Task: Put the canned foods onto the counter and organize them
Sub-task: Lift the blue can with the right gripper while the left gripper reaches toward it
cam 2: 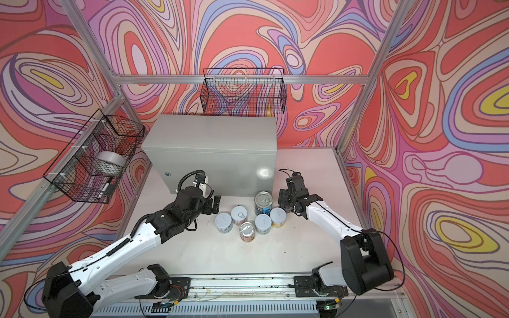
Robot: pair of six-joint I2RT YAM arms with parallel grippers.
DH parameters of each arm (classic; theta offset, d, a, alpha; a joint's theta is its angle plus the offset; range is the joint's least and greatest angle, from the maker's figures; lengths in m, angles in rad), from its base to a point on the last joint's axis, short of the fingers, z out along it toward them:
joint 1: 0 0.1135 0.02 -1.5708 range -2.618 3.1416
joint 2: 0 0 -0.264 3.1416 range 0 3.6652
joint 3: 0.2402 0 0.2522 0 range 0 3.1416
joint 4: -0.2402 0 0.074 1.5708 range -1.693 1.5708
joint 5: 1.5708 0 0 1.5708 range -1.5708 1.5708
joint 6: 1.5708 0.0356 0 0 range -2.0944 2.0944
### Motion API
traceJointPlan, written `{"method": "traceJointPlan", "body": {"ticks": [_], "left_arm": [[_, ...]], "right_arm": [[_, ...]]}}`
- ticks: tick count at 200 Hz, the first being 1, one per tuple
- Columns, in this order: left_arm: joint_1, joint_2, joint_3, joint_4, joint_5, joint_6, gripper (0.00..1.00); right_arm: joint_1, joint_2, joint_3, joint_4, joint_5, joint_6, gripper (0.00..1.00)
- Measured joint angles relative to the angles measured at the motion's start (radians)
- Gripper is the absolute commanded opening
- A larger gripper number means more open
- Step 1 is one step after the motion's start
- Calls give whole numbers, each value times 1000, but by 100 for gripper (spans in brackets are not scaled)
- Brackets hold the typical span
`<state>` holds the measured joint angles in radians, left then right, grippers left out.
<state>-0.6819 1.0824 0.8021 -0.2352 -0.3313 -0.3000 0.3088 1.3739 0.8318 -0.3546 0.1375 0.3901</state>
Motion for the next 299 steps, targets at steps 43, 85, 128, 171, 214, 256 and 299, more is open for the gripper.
{"method": "traceJointPlan", "body": {"ticks": [43, 85, 128, 171, 214, 256, 299], "left_arm": [[0, 0, 0, 1, 24, 0, 100], [-3, 2, -2, 33, 117, 32, 100], [-28, 23, -2, 84, 213, 69, 100], [-75, 106, 30, 98, 276, 119, 100], [-128, 172, 69, 141, 340, 139, 100], [-163, 233, 94, 198, 358, 137, 100], [-191, 329, 199, 179, 362, 139, 100]], "right_arm": [[-2, -4, 28, -84, 18, 23, 54], [-21, -5, 93, -193, 5, 41, 54], [-27, -32, 173, -253, -15, 66, 53], [-28, -51, 236, -312, -43, 80, 52], [-31, -79, 301, -390, -77, 83, 52], [-33, -130, 344, -432, -122, 84, 51], [-32, -136, 364, -455, -187, 89, 51]]}}
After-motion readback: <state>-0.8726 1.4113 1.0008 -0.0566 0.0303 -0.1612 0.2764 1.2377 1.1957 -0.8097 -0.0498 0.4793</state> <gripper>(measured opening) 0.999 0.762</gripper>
